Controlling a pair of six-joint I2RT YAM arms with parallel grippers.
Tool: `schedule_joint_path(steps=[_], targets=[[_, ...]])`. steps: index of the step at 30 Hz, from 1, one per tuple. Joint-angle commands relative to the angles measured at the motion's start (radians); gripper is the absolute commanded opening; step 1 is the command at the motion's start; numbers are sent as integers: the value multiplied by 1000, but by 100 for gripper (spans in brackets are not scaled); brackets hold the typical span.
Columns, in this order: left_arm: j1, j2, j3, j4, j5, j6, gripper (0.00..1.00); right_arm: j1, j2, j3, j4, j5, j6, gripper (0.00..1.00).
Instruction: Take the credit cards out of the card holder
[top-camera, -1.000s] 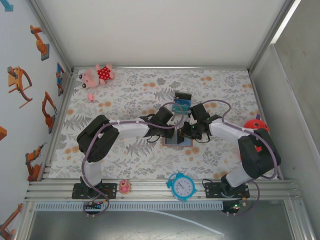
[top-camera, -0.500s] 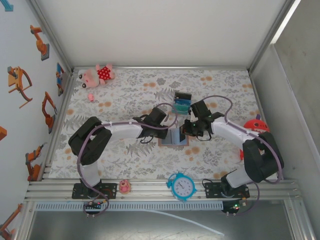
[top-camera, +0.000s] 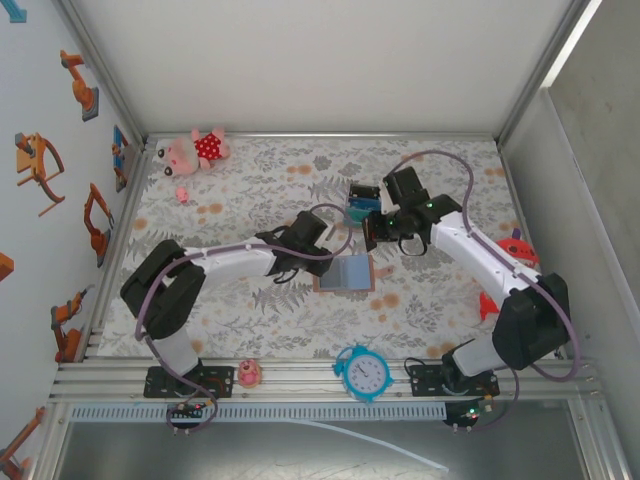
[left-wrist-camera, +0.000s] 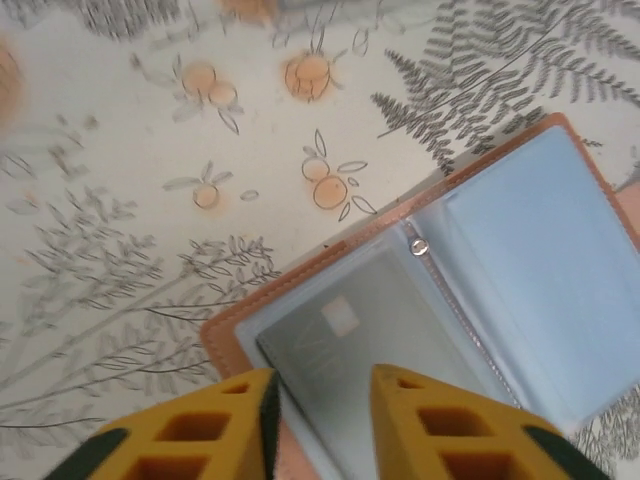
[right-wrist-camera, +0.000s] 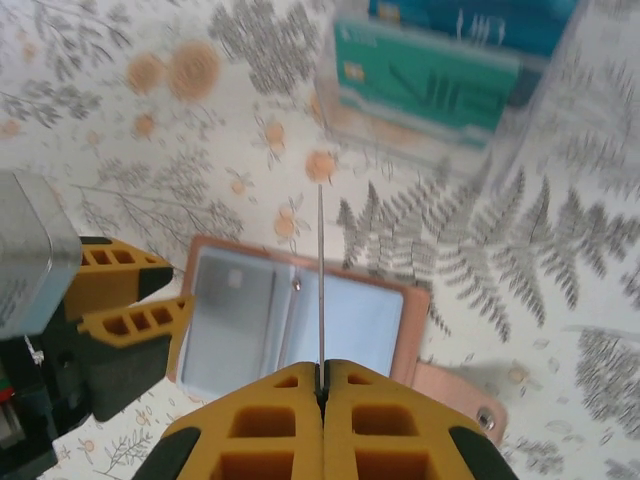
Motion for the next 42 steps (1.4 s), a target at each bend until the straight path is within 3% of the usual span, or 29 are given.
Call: schedule_joint_path(steps=[1,15,25,30,42], targets=[[10,-96,-10,-34,-37,61,41,-5,32,86,-71,48,-120,0],[32,-493,-174,-105,-230,-30,99,-6,237,377,-132,139,-389,0],[35,-682,-264,-136,-358,-93,97,-10,361,524,-128,207,-602,0],[37,-712,-276,-136,-378,-104,97,-18,414,573,-126,259,-714,0],[48,-730,-282,-135,-405,-129,97,-69,490,591,-97,216,-895,0]])
